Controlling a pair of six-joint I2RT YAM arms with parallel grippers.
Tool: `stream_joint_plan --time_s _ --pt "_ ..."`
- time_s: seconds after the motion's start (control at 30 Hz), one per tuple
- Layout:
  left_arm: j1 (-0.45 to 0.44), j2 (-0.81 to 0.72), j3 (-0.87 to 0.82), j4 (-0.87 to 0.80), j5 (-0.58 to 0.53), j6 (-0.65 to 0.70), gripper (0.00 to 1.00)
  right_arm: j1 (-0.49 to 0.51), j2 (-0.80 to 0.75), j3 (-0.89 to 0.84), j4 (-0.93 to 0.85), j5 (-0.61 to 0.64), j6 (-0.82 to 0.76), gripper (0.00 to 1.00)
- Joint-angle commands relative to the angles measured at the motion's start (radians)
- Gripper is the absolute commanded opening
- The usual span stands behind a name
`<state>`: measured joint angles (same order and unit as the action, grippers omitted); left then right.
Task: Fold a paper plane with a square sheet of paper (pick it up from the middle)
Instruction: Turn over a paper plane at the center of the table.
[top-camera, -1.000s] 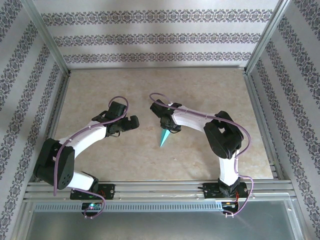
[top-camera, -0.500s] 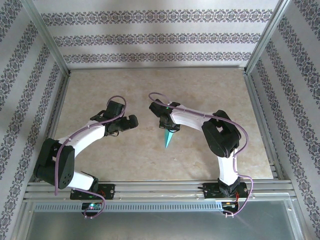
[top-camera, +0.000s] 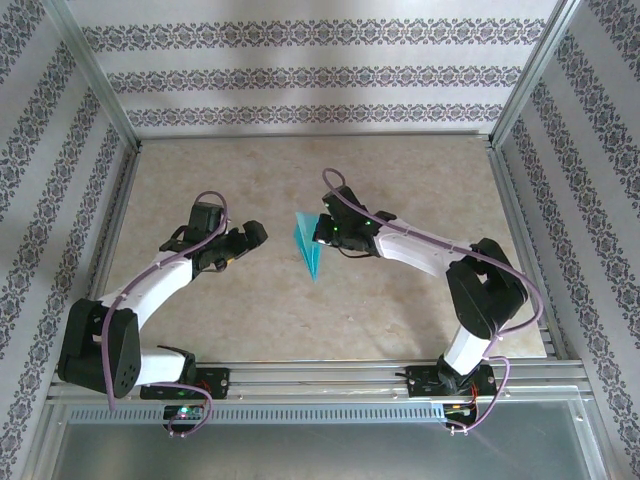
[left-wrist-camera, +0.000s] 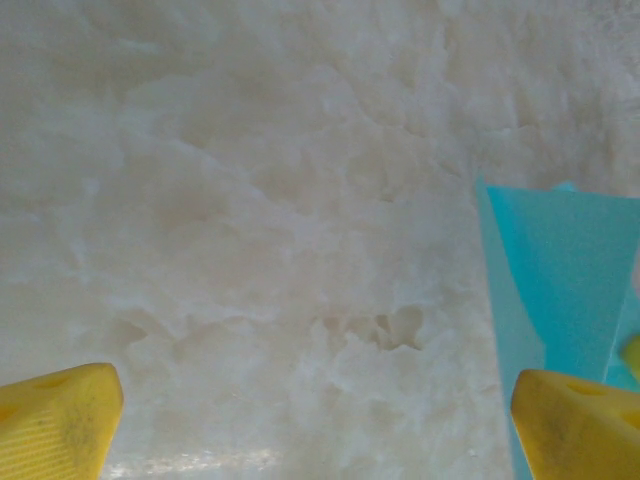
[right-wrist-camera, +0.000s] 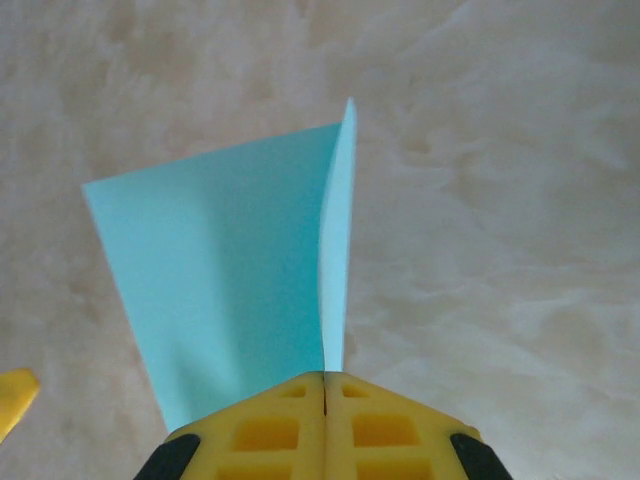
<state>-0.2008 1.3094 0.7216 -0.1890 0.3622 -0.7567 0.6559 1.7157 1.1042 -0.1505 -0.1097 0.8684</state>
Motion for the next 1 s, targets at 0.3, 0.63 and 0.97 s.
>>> stream_joint_plan --time_s 0.3,0.63,0.97 --pt "-0.047 0.087 -0.125 0.311 0.173 -0.243 0.78 -0.064 0.094 -0.246 0.450 -0.235 0.086 0.06" --pt "-0.185 0.208 -0.104 0.426 0.168 -0.314 0.63 -0.088 0.061 -0.328 0.462 -0.216 0.075 0.09" --pt "-0.254 0.318 -0.013 0.476 0.202 -0.314 0.63 -0.091 0.059 -0.325 0.451 -0.227 0.060 0.12"
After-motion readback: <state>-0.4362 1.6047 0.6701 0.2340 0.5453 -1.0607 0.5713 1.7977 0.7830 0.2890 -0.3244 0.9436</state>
